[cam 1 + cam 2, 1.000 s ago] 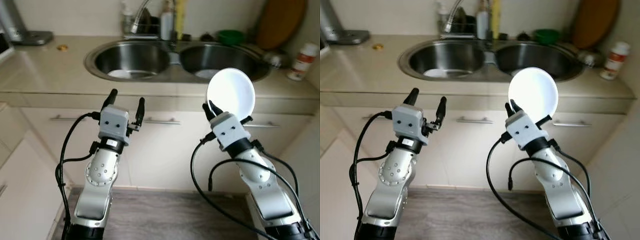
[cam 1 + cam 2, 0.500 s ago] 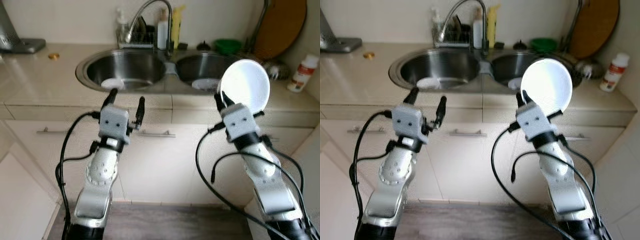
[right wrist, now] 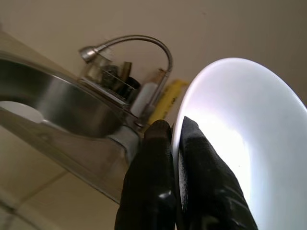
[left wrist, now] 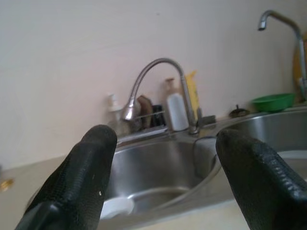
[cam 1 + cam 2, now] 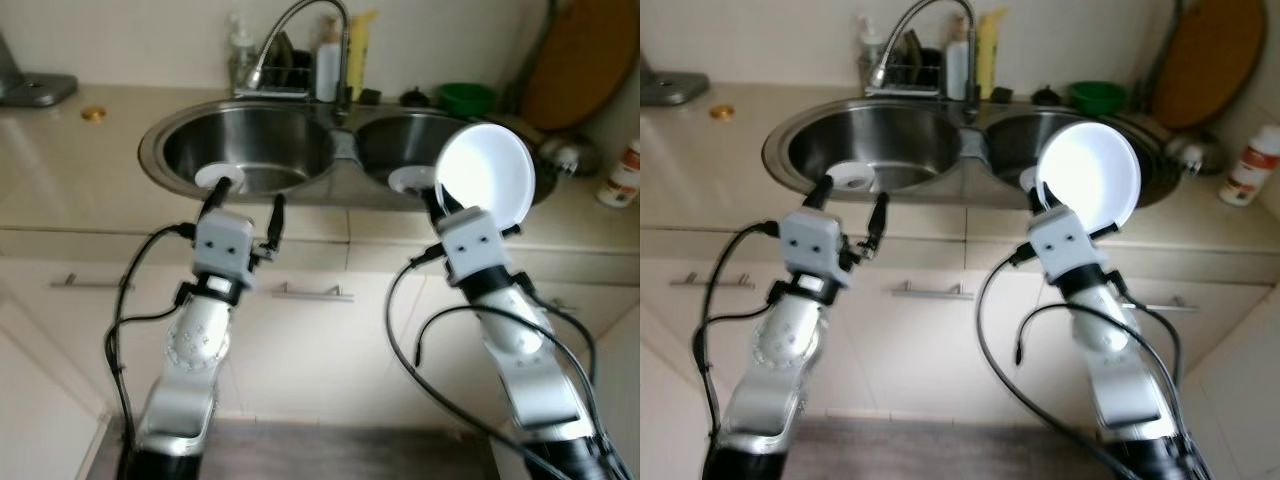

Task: Kitchen organization

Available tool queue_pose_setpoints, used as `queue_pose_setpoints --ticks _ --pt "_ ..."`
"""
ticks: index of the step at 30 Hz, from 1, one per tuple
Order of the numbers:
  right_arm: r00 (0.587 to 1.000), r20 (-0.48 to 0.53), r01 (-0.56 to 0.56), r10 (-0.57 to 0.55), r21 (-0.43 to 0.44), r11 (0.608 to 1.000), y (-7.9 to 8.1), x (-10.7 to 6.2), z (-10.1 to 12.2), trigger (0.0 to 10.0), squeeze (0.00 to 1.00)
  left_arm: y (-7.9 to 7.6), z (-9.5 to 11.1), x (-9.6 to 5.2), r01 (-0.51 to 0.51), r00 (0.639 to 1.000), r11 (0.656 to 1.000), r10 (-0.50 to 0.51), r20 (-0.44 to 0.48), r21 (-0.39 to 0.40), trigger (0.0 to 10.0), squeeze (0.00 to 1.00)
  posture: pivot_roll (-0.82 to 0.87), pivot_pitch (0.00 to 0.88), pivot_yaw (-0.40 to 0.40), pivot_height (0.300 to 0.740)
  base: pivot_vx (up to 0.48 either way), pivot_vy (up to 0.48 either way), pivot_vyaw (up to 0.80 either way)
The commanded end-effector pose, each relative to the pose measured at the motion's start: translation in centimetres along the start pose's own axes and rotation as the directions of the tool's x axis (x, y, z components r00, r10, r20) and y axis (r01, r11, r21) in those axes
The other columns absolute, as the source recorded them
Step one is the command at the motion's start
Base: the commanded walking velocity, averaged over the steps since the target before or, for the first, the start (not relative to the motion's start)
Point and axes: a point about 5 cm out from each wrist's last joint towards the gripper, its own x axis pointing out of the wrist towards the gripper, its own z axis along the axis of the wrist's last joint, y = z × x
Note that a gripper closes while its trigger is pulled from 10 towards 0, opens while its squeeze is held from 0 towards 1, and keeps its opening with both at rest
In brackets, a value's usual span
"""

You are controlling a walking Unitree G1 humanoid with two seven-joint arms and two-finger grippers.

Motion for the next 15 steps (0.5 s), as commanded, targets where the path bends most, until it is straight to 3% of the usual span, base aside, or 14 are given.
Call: queue_pose_setpoints --ticks 1,15 --pt "0.999 -0.006 0.034 -0.034 -0.004 0.999 -0.98 -0.24 -0.09 10.0 0.0 -0.9 0.34 0.18 0.03 0.999 0.999 -0.03 0.013 -0.013 10.0 0.0 0.02 0.0 -0.033 0.74 0.289 0.0 0.0" --pt "0.999 -0.014 0.039 -0.038 0.005 0.999 -0.93 -0.26 -0.26 10.0 0.0 -1.0 0.37 0.18 0.041 0.999 0.999 -0.041 0.014 -0.016 10.0 0.0 0.02 0.0 -0.028 0.74 0.284 0.0 0.0"
